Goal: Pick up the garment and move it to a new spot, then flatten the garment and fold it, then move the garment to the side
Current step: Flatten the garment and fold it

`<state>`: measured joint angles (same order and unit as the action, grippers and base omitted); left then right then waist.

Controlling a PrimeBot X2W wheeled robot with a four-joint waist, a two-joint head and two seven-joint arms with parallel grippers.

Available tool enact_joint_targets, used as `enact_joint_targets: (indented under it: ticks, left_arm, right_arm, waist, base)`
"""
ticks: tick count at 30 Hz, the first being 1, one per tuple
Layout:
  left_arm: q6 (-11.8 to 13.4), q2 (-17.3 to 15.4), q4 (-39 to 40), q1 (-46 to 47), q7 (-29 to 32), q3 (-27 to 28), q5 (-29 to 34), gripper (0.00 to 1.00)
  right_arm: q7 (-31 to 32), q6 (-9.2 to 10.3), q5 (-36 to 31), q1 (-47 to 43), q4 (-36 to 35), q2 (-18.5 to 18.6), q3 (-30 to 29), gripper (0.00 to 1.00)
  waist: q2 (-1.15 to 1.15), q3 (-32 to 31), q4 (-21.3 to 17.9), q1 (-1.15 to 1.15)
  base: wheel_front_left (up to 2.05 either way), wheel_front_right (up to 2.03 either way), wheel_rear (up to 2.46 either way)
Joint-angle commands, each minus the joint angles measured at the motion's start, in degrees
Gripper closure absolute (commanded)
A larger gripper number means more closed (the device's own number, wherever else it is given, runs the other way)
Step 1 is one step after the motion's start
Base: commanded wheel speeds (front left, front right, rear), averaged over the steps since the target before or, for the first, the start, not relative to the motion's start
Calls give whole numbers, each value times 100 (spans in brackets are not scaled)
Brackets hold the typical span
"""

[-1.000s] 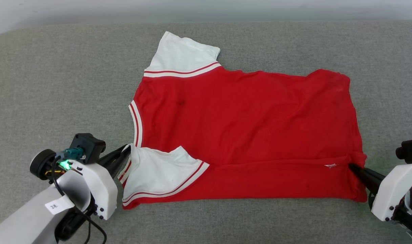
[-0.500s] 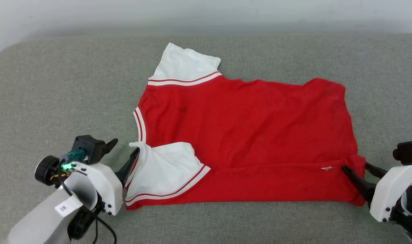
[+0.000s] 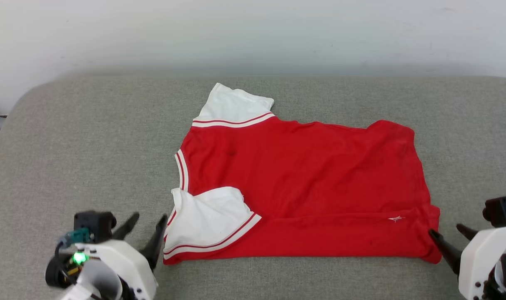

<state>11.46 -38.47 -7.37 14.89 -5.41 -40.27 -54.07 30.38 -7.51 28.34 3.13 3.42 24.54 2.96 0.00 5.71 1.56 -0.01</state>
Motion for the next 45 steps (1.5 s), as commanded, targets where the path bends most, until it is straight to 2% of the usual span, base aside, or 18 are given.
enact_joint_targets:
  ticks: [1,6,9,18,28,32,33,35,45]
  left_arm:
    - [102,-15,187,-191,102,18,-124,0]
    - [488,-124,885,-678,354,37,-410,0]
    - [629,-175,1124,-776,617,-64,-476,0]
    - [982,-155,884,-559,870,-110,-331,0]
    - [989,-55,433,-373,966,-135,-345,0]
    - [945,-49,246,-410,1231,-305,-385,0]
    - [927,-22,221,-438,1313,-351,-426,18]
    - [875,11,188,-463,1436,-448,-453,100]
    - [780,-9,584,-417,1106,-306,-396,100]
  right_arm:
    - [160,5,-166,-154,-109,-117,-120,0]
    - [621,5,-513,-443,-593,-543,-535,0]
    - [751,5,-629,-531,-863,-724,-697,0]
    - [871,5,-738,-535,-1213,-929,-810,0]
    - [848,5,-758,-399,-1318,-907,-833,0]
    - [871,5,-781,-393,-1341,-903,-852,0]
    - [868,5,-793,-386,-1346,-894,-852,0]
    - [852,5,-823,-377,-1337,-866,-856,0]
    - [949,5,-1055,-405,-1150,-871,-869,0]
  waist:
    - [0,6,4,1]
    - [0,124,5,1]
    - [0,241,4,1]
    - [0,573,-93,1]
    - [0,845,-189,1]
    - [0,907,-188,1]
    - [0,913,-181,1]
    - [0,899,-150,1]
    - [0,625,47,1]
  base:
    - [0,0,0]
    - [0,0,0]
    - [0,0,0]
    - [0,0,0]
    - [0,0,0]
    - [0,0,0]
    - [0,0,0]
    - [0,0,0]
    - [0,0,0]
